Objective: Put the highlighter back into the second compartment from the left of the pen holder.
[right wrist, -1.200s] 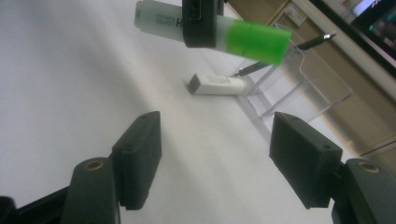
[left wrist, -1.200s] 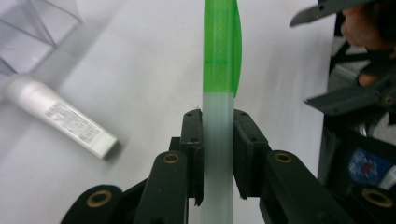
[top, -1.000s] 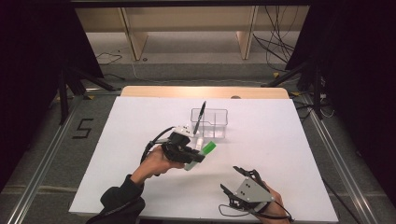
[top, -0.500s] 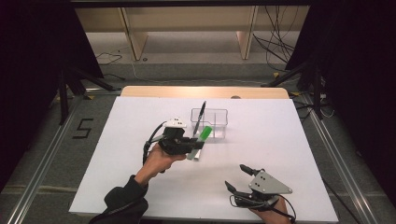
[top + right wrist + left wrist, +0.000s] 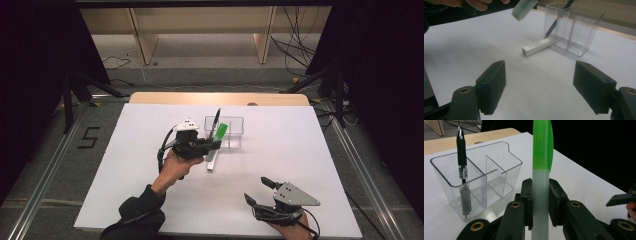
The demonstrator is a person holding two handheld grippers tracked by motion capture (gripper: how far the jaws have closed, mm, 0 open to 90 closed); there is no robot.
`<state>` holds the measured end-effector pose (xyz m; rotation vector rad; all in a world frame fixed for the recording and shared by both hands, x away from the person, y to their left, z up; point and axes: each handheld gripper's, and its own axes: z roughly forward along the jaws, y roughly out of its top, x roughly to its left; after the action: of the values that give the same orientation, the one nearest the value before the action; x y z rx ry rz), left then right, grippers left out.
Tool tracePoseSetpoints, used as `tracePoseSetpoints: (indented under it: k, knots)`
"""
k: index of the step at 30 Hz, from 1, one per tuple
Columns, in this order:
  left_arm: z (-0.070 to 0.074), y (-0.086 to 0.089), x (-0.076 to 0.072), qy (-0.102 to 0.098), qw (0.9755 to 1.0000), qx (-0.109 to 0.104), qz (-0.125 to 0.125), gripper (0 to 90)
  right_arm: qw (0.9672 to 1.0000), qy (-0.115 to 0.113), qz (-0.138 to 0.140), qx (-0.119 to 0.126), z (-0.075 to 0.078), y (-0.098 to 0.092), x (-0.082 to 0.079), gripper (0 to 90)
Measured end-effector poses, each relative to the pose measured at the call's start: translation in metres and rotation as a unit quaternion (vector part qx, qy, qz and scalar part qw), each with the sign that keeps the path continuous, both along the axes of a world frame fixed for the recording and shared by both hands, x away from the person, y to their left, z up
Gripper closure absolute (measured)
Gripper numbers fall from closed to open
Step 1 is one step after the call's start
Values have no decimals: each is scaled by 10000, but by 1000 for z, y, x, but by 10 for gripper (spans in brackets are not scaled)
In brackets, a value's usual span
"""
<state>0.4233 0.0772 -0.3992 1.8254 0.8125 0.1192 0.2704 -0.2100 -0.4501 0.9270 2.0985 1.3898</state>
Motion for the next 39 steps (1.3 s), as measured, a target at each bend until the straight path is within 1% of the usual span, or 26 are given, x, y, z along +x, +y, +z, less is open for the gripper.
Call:
tracePoseSetpoints:
  k: [5,9,16,21,25,29,33,36,39]
  knots:
    - [3,-3,9,-26,9999,-121,87,763,9998,93,-66,141,-1,-5,1,272]
    - [7,-5,16,-43,9997,-194,146,763,9997,125,-92,180,-1,-6,0,272]
    - [12,-13,28,-136,9993,-212,273,764,9998,125,-42,125,-3,-5,-1,272]
    - [15,-17,34,-146,9988,-290,355,763,9998,115,-47,129,-2,-7,-1,272]
    - [16,-19,39,-169,9986,-297,401,763,9998,106,-74,142,-2,-7,-2,272]
    - [15,-21,44,-152,9982,-348,468,763,9999,106,-69,88,-3,-6,-3,272]
    - [16,-23,48,-119,9977,-399,534,763,9999,124,-50,87,-3,-5,-3,271]
    - [17,-26,51,-147,9979,-358,529,763,9998,125,-61,111,-3,-6,-3,271]
    - [18,-27,54,-120,9976,-380,568,763,9999,124,-51,98,-3,-6,-3,271]
